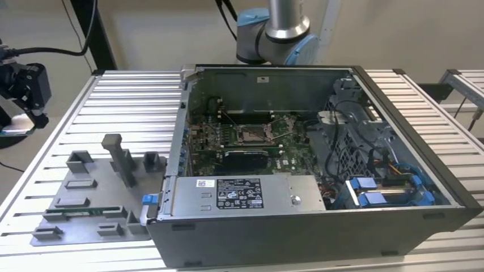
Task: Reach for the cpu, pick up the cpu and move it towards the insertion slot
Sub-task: 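Pick up the cpu and move it towards the insertion slot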
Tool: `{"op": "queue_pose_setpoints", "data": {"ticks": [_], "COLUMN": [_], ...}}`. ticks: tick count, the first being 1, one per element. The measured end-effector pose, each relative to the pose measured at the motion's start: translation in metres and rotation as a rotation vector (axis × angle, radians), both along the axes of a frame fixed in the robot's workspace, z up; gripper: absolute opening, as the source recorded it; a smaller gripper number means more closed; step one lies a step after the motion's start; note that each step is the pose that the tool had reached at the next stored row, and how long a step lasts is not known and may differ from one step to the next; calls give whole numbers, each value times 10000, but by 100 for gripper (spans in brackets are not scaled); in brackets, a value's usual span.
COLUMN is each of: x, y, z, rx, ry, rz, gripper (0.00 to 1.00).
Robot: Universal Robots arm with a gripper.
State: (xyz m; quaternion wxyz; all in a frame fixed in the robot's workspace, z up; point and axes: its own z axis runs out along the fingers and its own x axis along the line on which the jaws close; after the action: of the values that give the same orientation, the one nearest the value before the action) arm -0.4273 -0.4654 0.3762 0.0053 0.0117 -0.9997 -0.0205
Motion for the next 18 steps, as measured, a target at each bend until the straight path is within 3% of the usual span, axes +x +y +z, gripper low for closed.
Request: {"op": "queue_pose_setpoints", "data": {"ticks": [12, 18], "x": [0, 0], "y": [0, 0], "z": [266, 272], "rx": [0, 0], "ry": [0, 0], "rz": [-1, 0], "gripper": [0, 0]}}
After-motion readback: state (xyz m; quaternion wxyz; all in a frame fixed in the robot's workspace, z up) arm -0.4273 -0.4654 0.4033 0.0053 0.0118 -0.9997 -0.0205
